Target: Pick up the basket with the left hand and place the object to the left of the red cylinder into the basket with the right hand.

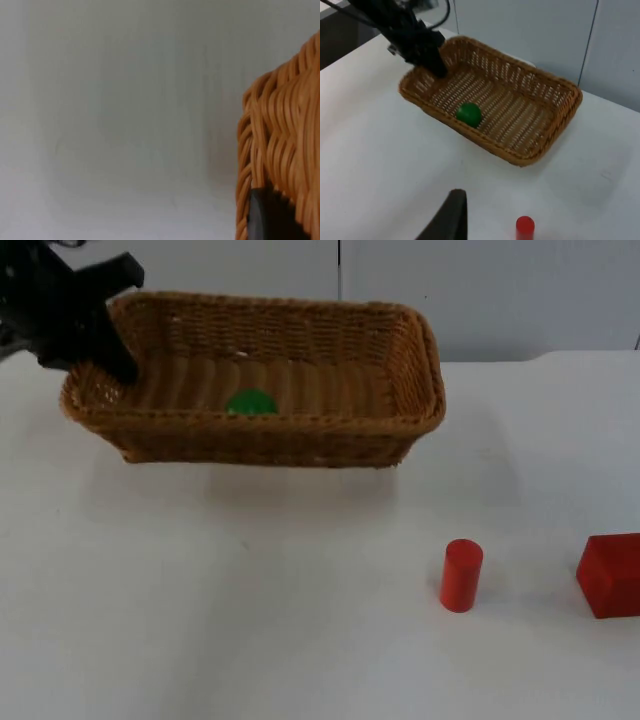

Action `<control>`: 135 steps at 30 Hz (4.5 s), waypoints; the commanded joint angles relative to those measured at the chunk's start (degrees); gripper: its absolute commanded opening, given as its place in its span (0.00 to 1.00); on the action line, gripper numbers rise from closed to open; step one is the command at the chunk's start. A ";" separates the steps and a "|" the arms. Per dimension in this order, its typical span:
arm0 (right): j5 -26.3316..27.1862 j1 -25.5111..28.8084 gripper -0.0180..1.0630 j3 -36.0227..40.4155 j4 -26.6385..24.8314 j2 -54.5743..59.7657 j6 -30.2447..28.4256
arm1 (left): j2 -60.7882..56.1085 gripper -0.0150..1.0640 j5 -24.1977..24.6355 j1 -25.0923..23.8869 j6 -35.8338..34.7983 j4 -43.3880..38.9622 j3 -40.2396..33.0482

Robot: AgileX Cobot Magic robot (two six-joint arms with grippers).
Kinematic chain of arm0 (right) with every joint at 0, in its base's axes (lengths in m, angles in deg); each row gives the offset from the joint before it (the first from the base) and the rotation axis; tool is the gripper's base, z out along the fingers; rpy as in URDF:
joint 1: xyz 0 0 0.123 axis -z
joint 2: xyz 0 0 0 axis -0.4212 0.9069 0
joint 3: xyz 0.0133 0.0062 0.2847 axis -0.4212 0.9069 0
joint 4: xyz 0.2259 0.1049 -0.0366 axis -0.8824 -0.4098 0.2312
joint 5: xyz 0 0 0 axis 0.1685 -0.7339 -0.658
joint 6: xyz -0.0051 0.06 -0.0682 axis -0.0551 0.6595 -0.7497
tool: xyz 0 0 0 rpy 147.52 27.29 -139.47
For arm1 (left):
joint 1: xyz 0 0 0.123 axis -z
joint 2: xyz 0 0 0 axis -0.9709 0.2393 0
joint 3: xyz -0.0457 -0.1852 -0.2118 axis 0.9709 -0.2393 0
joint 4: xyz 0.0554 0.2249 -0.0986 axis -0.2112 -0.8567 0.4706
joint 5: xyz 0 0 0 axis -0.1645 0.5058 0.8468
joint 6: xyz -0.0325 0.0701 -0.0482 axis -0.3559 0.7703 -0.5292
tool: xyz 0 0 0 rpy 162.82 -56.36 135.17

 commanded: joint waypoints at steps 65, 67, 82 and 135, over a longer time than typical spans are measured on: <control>2.82 -0.14 0.99 0.37 2.14 -0.25 0.09 | -60.84 0.99 -10.85 -2.12 -3.68 -13.87 -35.49; 2.82 -0.14 0.99 0.37 1.27 -0.25 -1.26 | -63.79 0.99 -10.85 -2.12 -3.43 -13.78 -37.32; 13.01 -0.14 0.99 19.92 -4.39 -17.86 -5.54 | -103.78 0.99 -3.48 -2.12 -3.31 -14.33 -53.16; -13.80 -0.18 0.99 28.23 -14.28 -43.95 -16.96 | -121.17 0.99 11.80 -2.12 -21.69 -39.38 -60.41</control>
